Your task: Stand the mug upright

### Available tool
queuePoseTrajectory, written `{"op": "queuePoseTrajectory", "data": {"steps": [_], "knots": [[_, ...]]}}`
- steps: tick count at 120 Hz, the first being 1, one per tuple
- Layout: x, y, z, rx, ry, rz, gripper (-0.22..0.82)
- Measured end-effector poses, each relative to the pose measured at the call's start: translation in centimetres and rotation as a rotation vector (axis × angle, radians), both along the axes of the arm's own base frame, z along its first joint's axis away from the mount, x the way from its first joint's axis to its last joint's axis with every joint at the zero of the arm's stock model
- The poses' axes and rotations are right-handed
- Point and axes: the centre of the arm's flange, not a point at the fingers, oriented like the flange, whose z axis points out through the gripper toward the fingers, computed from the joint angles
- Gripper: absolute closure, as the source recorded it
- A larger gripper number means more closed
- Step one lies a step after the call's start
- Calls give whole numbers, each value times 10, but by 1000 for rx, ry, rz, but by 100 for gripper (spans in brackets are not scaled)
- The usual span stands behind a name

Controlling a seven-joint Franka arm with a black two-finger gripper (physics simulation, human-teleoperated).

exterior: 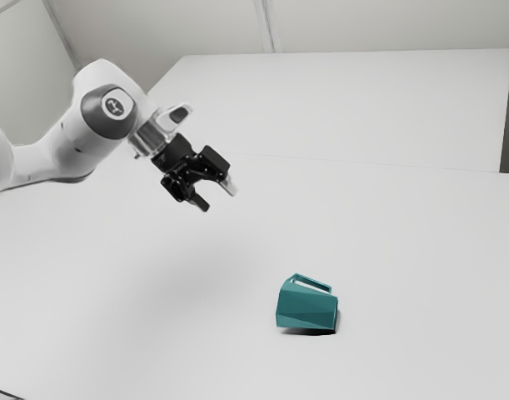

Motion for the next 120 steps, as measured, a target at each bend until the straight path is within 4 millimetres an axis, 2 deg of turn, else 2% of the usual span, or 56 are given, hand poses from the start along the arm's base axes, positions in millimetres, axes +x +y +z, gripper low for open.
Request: {"op": "queuePoseTrajectory", "data": {"steps": [22,46,79,95,109,120], "knots": [[-19,-11,-54,-129,3,27,2],[-42,-11,-102,-221,7,47,2],[-55,-7,-139,-308,-39,79,2],[-67,-8,-157,-346,-53,95,2],[-73,-14,-167,-363,-72,80,2],[-75,-28,-172,-366,-89,40,2]]}}
